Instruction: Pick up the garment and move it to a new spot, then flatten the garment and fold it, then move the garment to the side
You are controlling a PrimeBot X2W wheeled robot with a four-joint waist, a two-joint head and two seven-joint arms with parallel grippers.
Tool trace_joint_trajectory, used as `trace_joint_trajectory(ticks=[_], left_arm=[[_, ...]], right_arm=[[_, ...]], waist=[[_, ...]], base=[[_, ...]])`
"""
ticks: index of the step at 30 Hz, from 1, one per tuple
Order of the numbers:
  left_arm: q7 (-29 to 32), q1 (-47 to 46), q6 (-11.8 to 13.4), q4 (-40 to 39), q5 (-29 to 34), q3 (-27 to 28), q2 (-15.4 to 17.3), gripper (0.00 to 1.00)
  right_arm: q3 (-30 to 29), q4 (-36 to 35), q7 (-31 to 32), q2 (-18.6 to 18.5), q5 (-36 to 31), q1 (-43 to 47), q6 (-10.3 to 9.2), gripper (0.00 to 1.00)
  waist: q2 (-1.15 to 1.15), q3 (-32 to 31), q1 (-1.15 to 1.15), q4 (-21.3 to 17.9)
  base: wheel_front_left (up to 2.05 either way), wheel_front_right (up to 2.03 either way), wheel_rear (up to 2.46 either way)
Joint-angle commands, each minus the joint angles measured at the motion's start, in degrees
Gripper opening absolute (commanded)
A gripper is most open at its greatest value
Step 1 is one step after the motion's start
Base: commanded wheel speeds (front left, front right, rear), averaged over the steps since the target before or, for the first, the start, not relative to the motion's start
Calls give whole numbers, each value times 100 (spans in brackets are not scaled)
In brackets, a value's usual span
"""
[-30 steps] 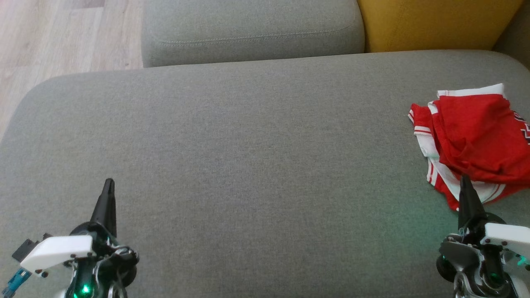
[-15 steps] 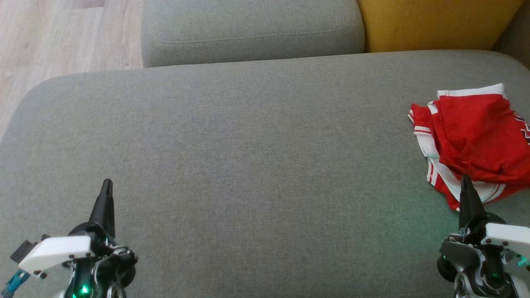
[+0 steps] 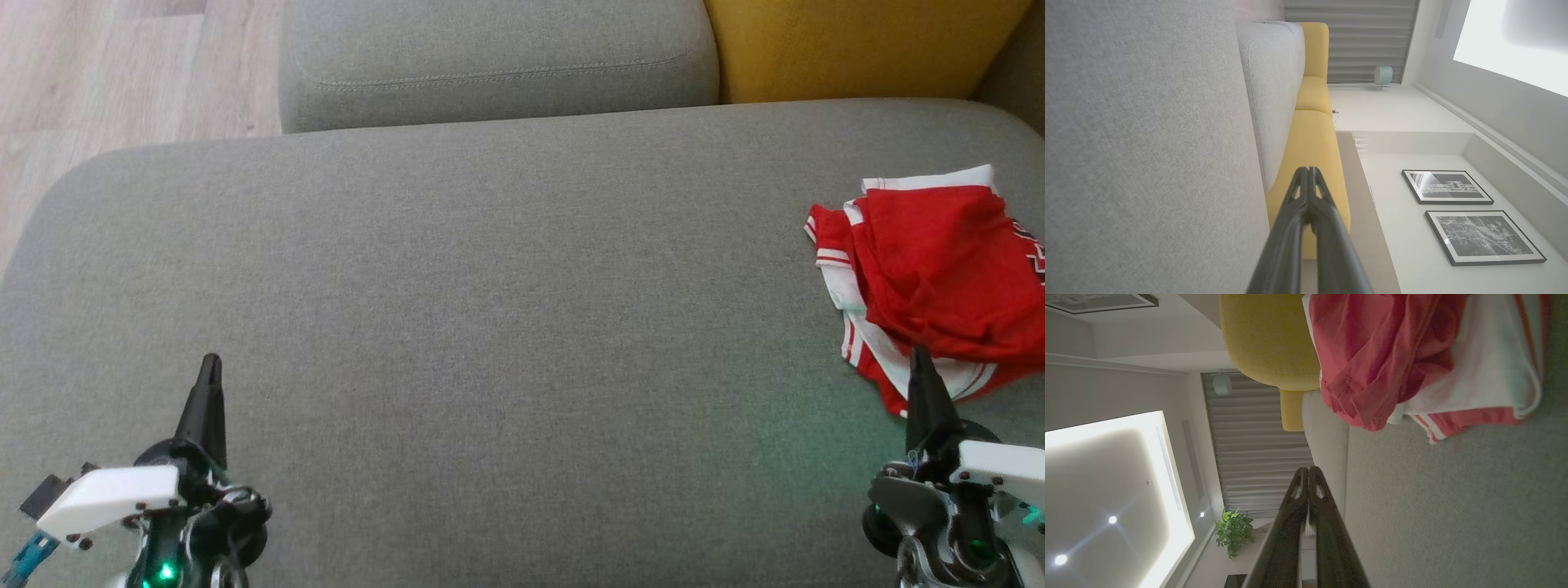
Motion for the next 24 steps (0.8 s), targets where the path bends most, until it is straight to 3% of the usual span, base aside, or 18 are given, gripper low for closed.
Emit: trace_joint_trajectory(ticks=[1, 24], left_arm=[[47, -310, -41, -168, 26, 185, 37, 0], [62, -312, -41, -167, 41, 203, 25, 0]], right_arm=[[97, -179, 51, -47, -25, -299, 44, 0], [72, -177, 71, -29, -46, -302, 44, 0]], waist=[[0, 0, 0, 0], [0, 0, 0, 0]], base=[[0, 0, 0], [0, 0, 0]])
